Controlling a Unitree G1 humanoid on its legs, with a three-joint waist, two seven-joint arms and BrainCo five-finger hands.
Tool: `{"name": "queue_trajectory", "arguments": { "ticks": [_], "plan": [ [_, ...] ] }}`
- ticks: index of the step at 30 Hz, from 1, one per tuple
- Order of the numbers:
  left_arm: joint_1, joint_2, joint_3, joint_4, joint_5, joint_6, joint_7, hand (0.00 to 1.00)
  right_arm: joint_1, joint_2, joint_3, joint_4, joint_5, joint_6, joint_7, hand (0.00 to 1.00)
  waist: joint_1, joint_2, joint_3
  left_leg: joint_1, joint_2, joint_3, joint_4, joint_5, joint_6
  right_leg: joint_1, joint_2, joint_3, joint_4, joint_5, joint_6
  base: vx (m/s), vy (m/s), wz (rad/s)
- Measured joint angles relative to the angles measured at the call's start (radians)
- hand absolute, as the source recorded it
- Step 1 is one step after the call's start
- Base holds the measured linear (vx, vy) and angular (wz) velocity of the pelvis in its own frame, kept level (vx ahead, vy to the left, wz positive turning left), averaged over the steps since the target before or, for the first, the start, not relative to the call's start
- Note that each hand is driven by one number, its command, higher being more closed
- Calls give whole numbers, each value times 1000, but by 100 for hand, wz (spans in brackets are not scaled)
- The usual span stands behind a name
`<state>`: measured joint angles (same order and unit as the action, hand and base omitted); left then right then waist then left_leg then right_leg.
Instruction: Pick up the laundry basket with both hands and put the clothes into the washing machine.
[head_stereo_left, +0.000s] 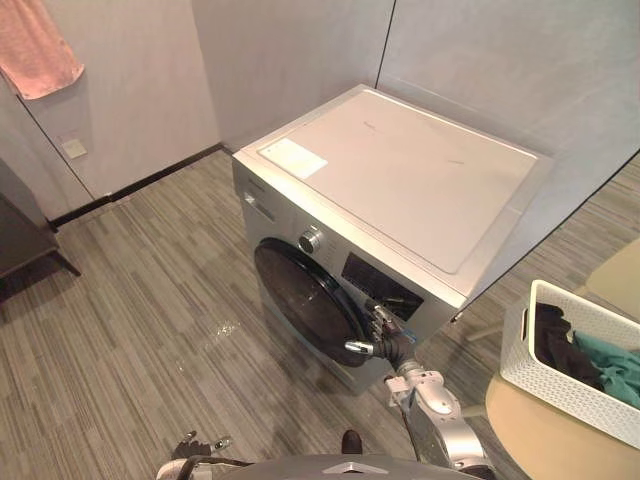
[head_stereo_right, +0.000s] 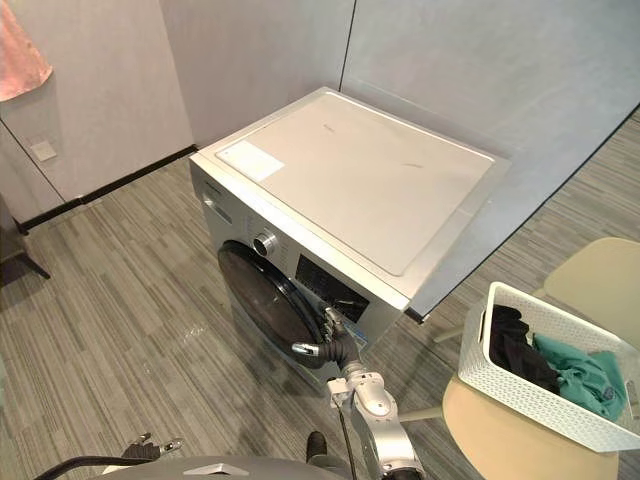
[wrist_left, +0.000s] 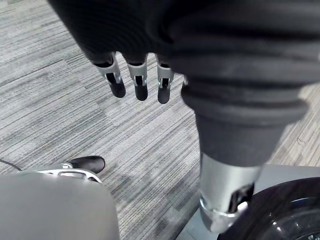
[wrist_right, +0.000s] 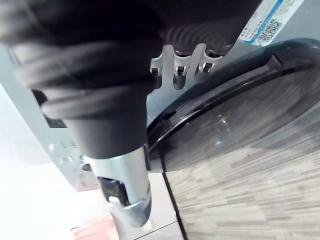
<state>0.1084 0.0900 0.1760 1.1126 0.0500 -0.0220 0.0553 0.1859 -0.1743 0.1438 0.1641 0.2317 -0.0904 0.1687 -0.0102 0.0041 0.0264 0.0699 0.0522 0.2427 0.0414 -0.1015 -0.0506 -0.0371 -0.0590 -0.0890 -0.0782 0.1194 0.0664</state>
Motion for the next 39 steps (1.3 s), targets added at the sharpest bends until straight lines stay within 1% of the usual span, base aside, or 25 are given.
{"name": "queue_trajectory", "arguments": {
  "ticks": [3,5,7,8,10,12,15,17,18,19,20,21,22,23,24,25,26,27,30,33,35,36,37,38,39],
  "plan": [
    [3,9,1,6,32,0,-6,0,8,-5,-1,-26,18,-4,7,0,-4,-5,1,0,-1,5,-18,7,1,-3,4,14,-2,3,-1,-95,-50,-7],
    [4,11,3,8,33,0,-6,0,6,-5,-1,-25,18,-4,4,0,2,-12,-3,0,0,7,-26,7,1,-7,5,18,-2,4,-1,-47,-27,-5],
    [7,12,7,9,33,0,-6,0,-19,-6,2,11,17,-17,1,0,8,-20,-9,-5,-1,11,-27,9,2,-17,5,21,-2,6,0,-12,-21,-4],
    [7,14,8,8,33,0,-5,0,-71,-7,4,99,19,-19,-3,0,10,-27,-9,-6,-2,11,-27,11,2,-21,5,22,-2,11,1,0,0,0],
    [5,15,7,8,33,0,-4,0,-132,-18,22,211,19,-16,-9,0,19,-29,-10,-9,-6,11,-26,11,2,-28,6,21,-2,12,2,0,0,0],
    [0,15,0,6,32,0,-3,0,-187,-35,49,301,38,-12,-9,0,30,-28,-8,-18,-10,8,-25,12,4,-33,2,18,-2,14,3,-4,-2,3],
    [-5,18,-10,2,31,0,0,0,-297,-39,50,458,49,-2,-30,0,48,-25,1,-25,-17,-5,-23,13,6,-33,-6,-3,-2,14,4,-15,0,14],
    [-20,20,-32,-4,24,-2,4,0,-416,-48,43,579,48,9,-46,0,57,-20,36,-43,-27,-29,-13,19,15,-33,-19,-22,-2,19,9,-52,6,31],
    [-23,21,-36,-5,15,-3,5,0,-439,-48,41,608,48,6,-53,0,59,-20,47,-53,-29,-36,-6,20,17,-35,-22,-31,-2,22,9,-110,17,35],
    [-30,24,-46,-5,-4,-4,5,0,-465,-45,26,650,52,-15,-61,0,56,-22,68,-67,-35,-52,4,24,23,-36,-28,-38,-1,29,5,-119,14,27],
    [-34,28,-53,-2,-10,-5,5,0,-492,-38,9,689,59,-14,-62,0,58,-24,77,-79,-38,-55,10,25,25,-39,-32,-40,-1,31,6,-175,16,26],
    [-47,28,-69,-4,-22,-8,5,0,-585,-19,-53,813,105,7,-72,0,73,-15,93,-108,-45,-60,20,32,34,-66,-44,-40,8,36,7,-143,15,15],
    [-54,28,-77,-5,-28,-10,5,0,-623,-16,-77,853,118,16,-83,0,79,-8,104,-121,-50,-66,25,35,39,-75,-49,-43,16,37,6,-180,29,32],
    [-72,25,-93,-9,-30,-13,6,0,-694,-18,-130,919,118,31,-115,0,86,10,135,-142,-59,-82,32,39,46,-88,-62,-59,32,37,5,-148,34,37],
    [-79,22,-102,-13,-32,-13,6,0,-720,-22,-149,933,118,35,-131,0,91,18,150,-145,-64,-91,33,42,45,-95,-68,-65,37,34,2,-191,52,55],
    [-86,17,-117,-23,-47,-14,7,0,-758,-30,-173,944,119,35,-154,0,97,34,169,-168,-72,-111,34,57,49,-108,-78,-85,42,32,-2,-142,38,58],
    [-85,17,-128,-33,-55,-14,11,0,-776,-29,-187,943,122,37,-159,0,97,40,187,-177,-77,-132,29,70,50,-108,-82,-102,42,32,-2,-135,33,56],
    [-85,19,-132,-33,-61,-14,14,0,-776,-25,-182,941,122,38,-156,0,98,38,189,-179,-77,-138,24,76,49,-108,-83,-110,43,31,-2,-72,3,45],
    [-77,28,-138,-33,-70,-14,27,0,-741,25,-123,895,122,46,-166,0,102,23,198,-179,-72,-164,18,84,42,-96,-80,-137,47,24,0,-43,-21,24],
    [-78,27,-139,-33,-67,-14,28,0,-657,55,8,785,127,45,-169,0,103,17,198,-160,-70,-168,-24,102,42,-92,-79,-143,53,13,3,1,-14,5],
    [-75,26,-138,-32,-66,-14,30,0,-591,55,181,687,144,47,-161,0,96,13,196,-131,-66,-167,-52,113,38,-79,-74,-142,52,12,10,67,-9,-3],
    [-75,27,-138,-32,-65,-13,30,0,-573,55,228,659,157,47,-150,0,94,12,196,-121,-64,-166,-58,114,38,-72,-73,-143,51,12,11,92,-12,-6],
    [-74,29,-137,-32,-62,-12,31,0,-532,55,327,593,172,48,-113,0,93,2,187,-108,-60,-165,-65,115,40,-62,-67,-143,46,10,13,103,-18,-6],
    [-71,34,-134,-32,-53,-12,32,0,-498,70,390,544,190,49,-103,0,93,-11,175,-100,-56,-163,-66,112,36,-51,-61,-142,36,9,14,105,-22,-7],
    [-70,38,-134,-32,-46,-12,33,0,-482,72,423,519,200,50,-85,0,90,-20,168,-97,-54,-162,-67,110,33,-45,-59,-143,29,9,13,163,-35,-6]
  ]
}}
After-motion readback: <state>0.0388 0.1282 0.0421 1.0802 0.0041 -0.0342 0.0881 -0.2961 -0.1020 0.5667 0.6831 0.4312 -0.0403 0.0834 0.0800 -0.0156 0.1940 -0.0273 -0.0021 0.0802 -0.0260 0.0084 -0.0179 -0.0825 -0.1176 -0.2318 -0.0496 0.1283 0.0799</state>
